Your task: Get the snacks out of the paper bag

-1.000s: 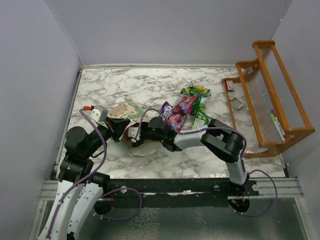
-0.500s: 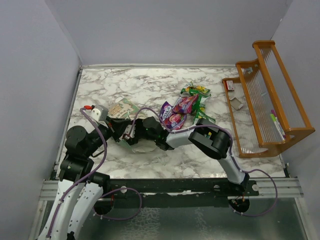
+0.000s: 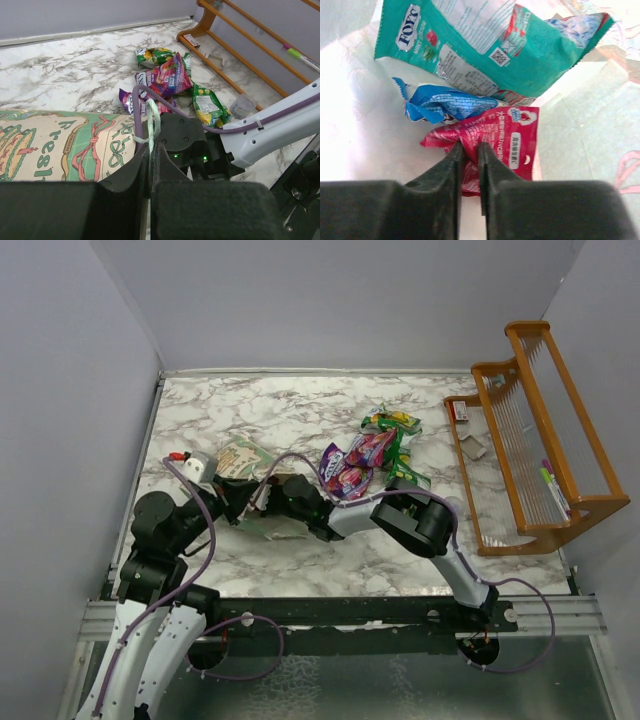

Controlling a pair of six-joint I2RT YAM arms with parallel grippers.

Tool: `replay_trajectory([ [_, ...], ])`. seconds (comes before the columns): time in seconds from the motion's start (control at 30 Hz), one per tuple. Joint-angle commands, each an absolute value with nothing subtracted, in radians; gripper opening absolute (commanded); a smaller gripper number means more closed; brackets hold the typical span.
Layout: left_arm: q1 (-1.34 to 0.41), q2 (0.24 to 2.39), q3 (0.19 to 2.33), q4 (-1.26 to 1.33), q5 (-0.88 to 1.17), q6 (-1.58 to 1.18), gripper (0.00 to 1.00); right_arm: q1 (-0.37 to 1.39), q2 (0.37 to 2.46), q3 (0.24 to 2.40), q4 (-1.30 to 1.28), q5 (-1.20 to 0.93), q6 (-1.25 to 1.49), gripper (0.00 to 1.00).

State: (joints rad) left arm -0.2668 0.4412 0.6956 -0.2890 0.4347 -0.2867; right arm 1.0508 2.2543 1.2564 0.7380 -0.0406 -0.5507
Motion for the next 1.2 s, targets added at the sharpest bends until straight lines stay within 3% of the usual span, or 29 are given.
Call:
replay_trajectory([
  [0.0, -0.268, 0.402, 0.711, -0.313, 0.371, -0.275, 0.00, 1.052, 2.170, 1.225, 0.755, -0.008, -0.525, 0.09],
  [0.1, -0.268, 0.399, 0.704, -0.323, 0.327, -0.280, 0.00, 1.052, 2.100, 1.184, 0.744, -0.030, -0.523, 0.02],
  [0.53, -0.268, 0.429, 0.697, -0.266, 0.216, -0.323, 0.00, 1.054, 1.800, 0.908, 0.760, -0.198, -0.415, 0.01],
  [0.8, -0.268, 0.470, 0.708, -0.276, 0.130, -0.318, 0.00, 1.053, 1.420, 0.642, 0.707, -0.323, -0.488, 0.01],
  [0.97, -0.268, 0.489, 0.708, -0.265, 0.121, -0.327, 0.00, 1.054, 1.193, 0.598, 0.554, -0.267, -0.527, 0.01],
  [1.17, -0.268, 0.485, 0.707, -0.253, 0.097, -0.338, 0.00, 1.054, 1.071, 0.561, 0.540, 0.099, -0.418, 0.01],
])
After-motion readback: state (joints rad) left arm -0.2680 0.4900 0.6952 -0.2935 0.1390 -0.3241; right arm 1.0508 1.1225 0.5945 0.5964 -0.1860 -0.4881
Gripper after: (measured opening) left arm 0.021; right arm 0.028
